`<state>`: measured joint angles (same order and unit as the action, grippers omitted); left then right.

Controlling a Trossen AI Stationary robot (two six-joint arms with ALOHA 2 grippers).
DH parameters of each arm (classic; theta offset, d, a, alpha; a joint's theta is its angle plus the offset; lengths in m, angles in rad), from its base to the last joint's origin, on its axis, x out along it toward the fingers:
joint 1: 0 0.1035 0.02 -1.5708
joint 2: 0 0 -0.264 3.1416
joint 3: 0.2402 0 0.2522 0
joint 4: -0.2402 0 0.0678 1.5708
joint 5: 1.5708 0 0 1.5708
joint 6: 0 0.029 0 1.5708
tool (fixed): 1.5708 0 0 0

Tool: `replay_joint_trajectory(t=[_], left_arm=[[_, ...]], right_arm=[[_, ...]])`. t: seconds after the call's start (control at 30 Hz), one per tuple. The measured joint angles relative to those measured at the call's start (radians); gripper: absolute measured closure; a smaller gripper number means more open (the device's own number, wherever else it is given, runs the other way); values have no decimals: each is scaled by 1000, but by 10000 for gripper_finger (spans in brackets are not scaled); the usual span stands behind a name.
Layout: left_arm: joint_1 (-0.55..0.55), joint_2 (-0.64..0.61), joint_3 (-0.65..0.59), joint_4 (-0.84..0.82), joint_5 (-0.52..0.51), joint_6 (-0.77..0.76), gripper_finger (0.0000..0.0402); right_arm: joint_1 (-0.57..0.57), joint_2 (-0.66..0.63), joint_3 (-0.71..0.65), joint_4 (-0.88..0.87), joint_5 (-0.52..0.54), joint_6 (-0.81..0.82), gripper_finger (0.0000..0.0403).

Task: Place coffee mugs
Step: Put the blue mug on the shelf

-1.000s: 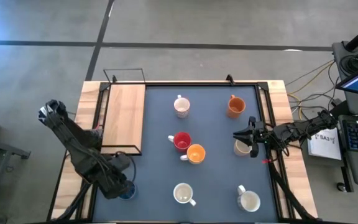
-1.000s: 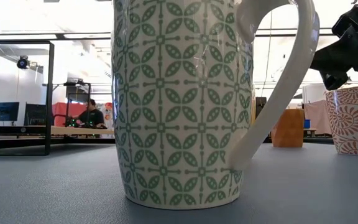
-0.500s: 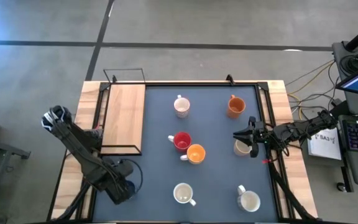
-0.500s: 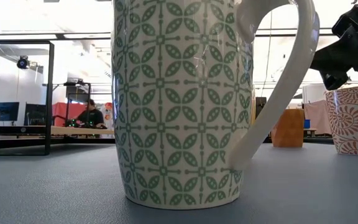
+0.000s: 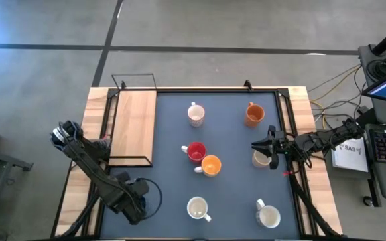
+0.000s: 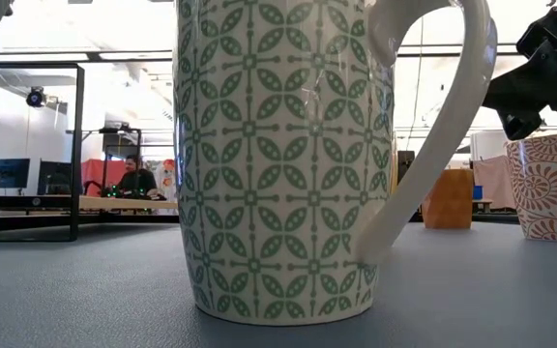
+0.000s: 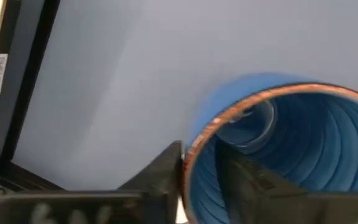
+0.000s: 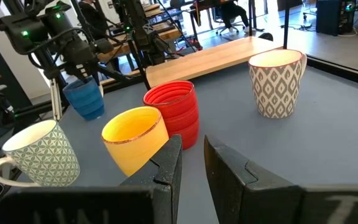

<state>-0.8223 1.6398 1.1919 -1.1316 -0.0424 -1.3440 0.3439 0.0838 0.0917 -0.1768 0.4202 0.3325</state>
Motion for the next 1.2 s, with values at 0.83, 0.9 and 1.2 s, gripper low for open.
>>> replay_joint_trajectory(t=[0.83,0.9,1.2], left_arm=[[233,-95,321,-177,-298,442,400],[282,-95,364,-201,-325,523,400],[591,-178,428,-313,-354,829,400]], right_arm=[[0,0,0,0,0,0,346],[0,0,0,0,0,0,346],[0,0,0,0,0,0,346]])
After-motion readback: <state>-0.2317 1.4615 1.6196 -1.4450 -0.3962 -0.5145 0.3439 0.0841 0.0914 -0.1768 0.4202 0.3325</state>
